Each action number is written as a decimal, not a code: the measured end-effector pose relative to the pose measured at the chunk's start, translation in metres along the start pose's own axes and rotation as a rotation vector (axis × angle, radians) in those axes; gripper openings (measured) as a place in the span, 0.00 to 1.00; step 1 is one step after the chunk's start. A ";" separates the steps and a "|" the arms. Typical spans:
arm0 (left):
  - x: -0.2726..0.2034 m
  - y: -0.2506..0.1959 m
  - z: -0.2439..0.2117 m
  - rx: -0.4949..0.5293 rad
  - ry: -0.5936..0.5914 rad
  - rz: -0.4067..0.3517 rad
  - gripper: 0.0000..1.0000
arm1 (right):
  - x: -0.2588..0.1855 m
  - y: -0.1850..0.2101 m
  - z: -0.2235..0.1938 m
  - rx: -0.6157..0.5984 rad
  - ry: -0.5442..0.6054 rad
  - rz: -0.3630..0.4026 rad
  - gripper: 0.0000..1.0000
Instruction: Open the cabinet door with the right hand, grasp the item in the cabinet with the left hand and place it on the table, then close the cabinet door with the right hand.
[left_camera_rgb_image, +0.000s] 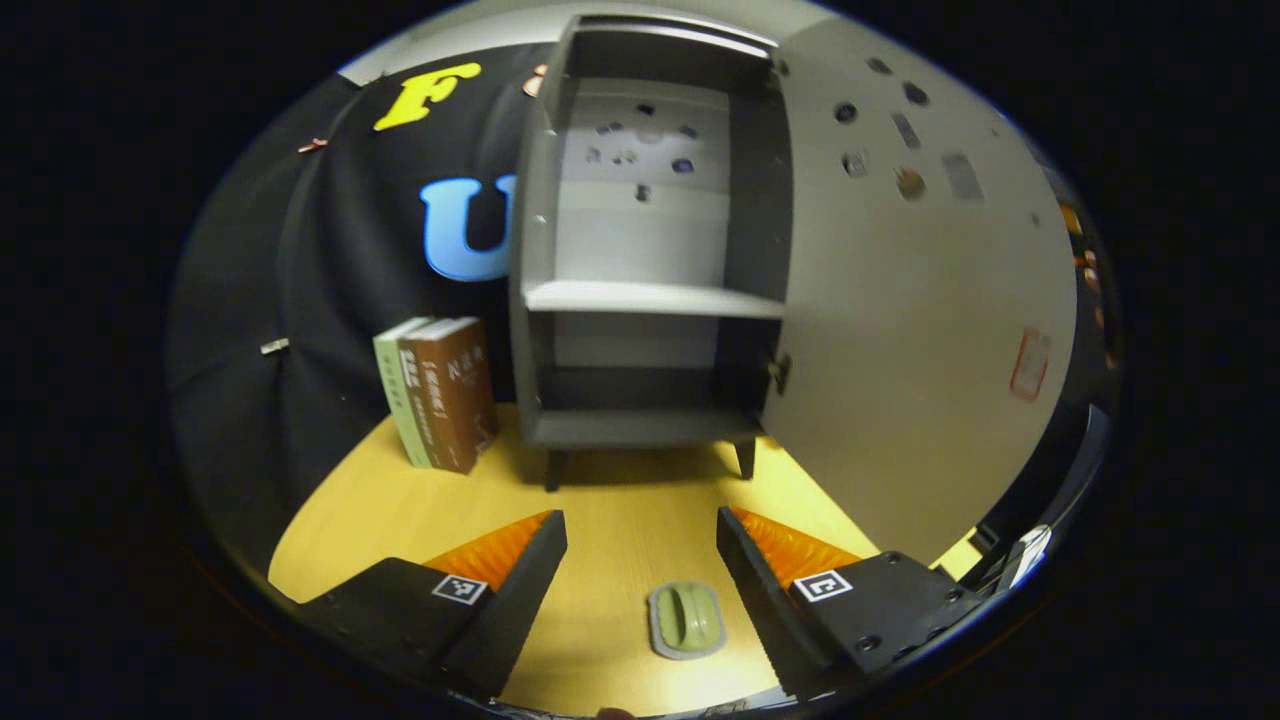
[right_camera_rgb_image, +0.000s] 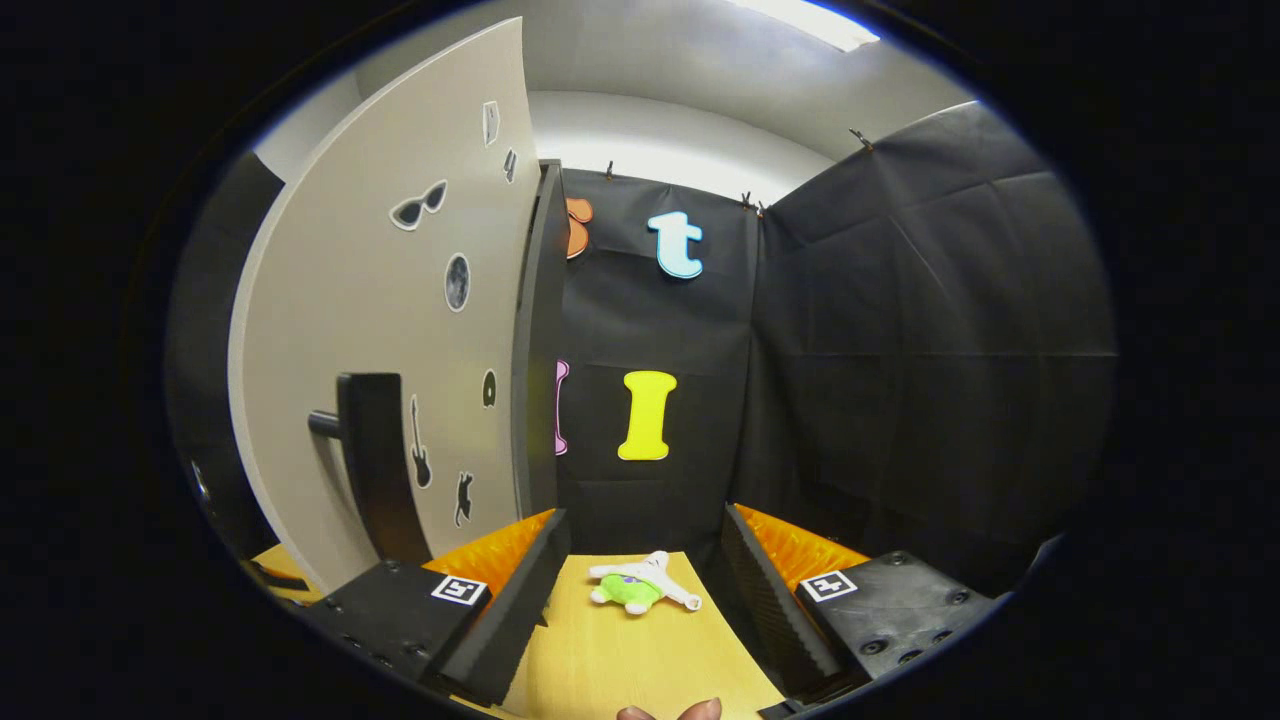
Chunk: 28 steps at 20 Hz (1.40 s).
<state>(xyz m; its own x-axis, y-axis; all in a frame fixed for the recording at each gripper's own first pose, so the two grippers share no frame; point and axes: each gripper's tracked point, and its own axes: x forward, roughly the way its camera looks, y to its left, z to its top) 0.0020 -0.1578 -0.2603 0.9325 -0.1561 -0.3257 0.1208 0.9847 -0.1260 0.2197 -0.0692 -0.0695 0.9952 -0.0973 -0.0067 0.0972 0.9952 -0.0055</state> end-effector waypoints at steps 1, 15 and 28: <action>-0.008 0.015 0.021 0.003 -0.026 0.025 0.95 | -0.001 0.001 0.002 -0.005 -0.002 -0.005 0.98; -0.107 0.116 0.213 -0.023 -0.306 0.199 0.92 | -0.012 0.005 0.031 0.007 -0.005 -0.044 0.96; -0.108 0.141 0.209 0.045 -0.268 0.241 0.94 | -0.015 0.036 0.025 0.052 0.006 -0.031 0.96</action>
<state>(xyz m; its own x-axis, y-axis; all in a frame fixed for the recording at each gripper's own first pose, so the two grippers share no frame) -0.0106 0.0138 -0.0475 0.9915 0.1009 -0.0826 -0.1039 0.9941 -0.0325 0.2082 -0.0314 -0.0442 0.9917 -0.1280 -0.0133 0.1285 0.9907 0.0457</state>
